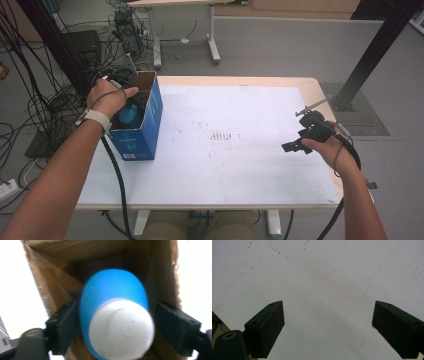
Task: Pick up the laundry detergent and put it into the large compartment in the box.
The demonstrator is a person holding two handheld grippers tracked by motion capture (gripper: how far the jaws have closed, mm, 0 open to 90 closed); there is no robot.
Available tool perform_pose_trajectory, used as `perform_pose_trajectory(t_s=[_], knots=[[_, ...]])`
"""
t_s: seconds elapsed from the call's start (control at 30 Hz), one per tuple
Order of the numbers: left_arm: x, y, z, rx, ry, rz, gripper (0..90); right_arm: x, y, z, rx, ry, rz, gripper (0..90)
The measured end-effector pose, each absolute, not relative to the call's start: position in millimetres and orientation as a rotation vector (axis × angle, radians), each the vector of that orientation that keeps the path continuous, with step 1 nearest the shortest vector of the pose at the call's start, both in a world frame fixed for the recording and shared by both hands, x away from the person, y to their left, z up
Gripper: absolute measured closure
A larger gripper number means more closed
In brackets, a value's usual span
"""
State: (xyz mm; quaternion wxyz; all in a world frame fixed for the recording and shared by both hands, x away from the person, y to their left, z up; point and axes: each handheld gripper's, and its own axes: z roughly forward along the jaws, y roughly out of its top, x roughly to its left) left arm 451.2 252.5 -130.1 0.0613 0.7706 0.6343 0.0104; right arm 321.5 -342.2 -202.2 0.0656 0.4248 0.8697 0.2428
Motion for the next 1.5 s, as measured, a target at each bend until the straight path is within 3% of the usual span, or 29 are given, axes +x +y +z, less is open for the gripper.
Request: perform_pose_trajectory(t_s=[0.1,0.2,0.63,1.07,1.33,1.5], knots=[[451.7,252.4,-125.4,2.34,1.904,0.031,18.2,321.6,-342.2,-201.6,1.281,2.625,0.724,10.7],[451.0,254.3,-120.5,2.333,1.895,0.026,9.0,321.7,-341.7,-201.7,1.282,2.63,0.718,10.8],[446.3,255.3,-88.2,2.355,1.771,0.02,6.5,322.9,-340.4,-198.5,1.284,2.63,0.699,11.0],[435.1,254.0,-28.6,2.391,1.631,0.125,6.1,322.8,-338.1,-190.3,1.29,2.624,0.681,11.0],[436.8,242.0,-7.3,2.498,1.462,0.108,5.8,324.0,-333.4,-184.8,1.276,2.624,0.667,11.0],[436.3,231.8,4.0,2.567,1.263,0.095,5.6,324.1,-330.6,-181.6,1.277,2.624,0.662,11.0]])
